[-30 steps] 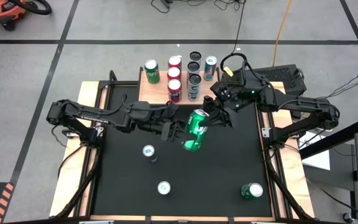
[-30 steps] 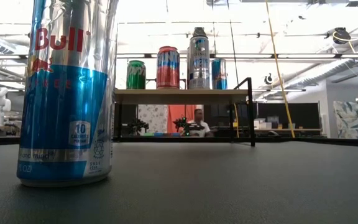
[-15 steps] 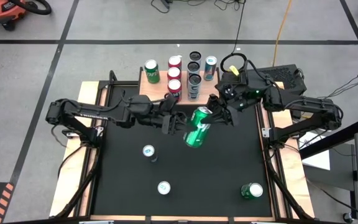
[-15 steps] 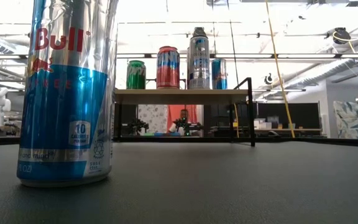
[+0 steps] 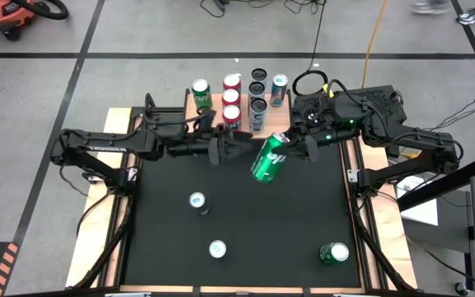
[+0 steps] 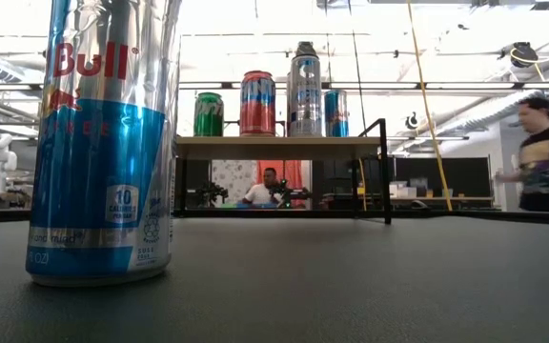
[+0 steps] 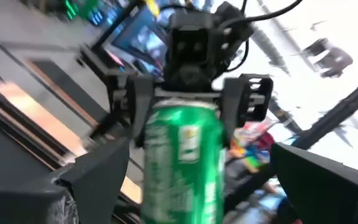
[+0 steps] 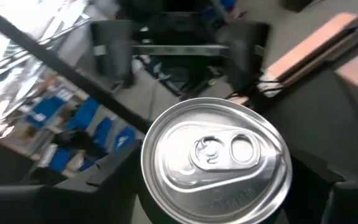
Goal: Place canned beverage on shelf
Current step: Put the left green soda can on the shelf aligned with the other green soda can
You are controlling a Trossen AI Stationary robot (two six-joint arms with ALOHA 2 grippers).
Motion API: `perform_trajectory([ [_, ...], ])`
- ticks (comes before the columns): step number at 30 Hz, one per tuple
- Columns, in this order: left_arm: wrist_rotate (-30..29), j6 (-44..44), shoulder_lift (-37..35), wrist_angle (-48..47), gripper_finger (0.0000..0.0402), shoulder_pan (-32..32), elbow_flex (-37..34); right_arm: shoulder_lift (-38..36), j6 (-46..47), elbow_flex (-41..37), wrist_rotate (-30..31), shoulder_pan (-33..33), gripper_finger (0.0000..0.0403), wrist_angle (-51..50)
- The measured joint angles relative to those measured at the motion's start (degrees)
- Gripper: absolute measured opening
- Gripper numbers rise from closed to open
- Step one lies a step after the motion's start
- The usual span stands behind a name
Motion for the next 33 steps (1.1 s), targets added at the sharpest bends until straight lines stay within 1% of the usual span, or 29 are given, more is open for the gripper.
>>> perform_trajectory([
  [4,-6.33,7.63,0.06,-5.79,0.0393,-1.63,3.97,-0.84,-0.78,0.00,3.56,0.00,0.0279,-1.42],
  [9,-14.84,12.57,0.99,-14.85,0.0393,-3.95,7.62,-1.02,-1.51,0.00,8.42,0.03,0.0279,-2.14],
  [14,-21.84,14.27,1.66,-18.51,0.0393,-6.39,8.53,-0.81,-1.12,0.00,13.23,-0.02,0.0279,-5.85],
  [18,-26.13,16.81,3.57,-18.12,0.0393,-8.04,8.66,-0.10,-0.86,0.00,14.52,-0.04,0.0279,-9.22],
  [22,-27.03,16.77,6.04,-17.89,0.0393,-8.45,8.66,0.77,0.34,0.00,15.27,-0.02,0.0279,-12.42],
  [28,-26.95,15.21,9.78,-17.64,0.0393,-8.45,8.64,2.05,0.63,0.00,15.41,-0.02,0.0279,-13.34],
  [31,-25.14,13.85,11.13,-17.46,0.0393,-8.18,8.64,2.38,0.65,0.00,15.32,0.00,0.0279,-13.21],
  [33,-22.58,12.97,12.18,-16.29,0.0393,-7.90,8.64,2.52,0.65,0.00,15.32,0.01,0.0279,-13.30],
])
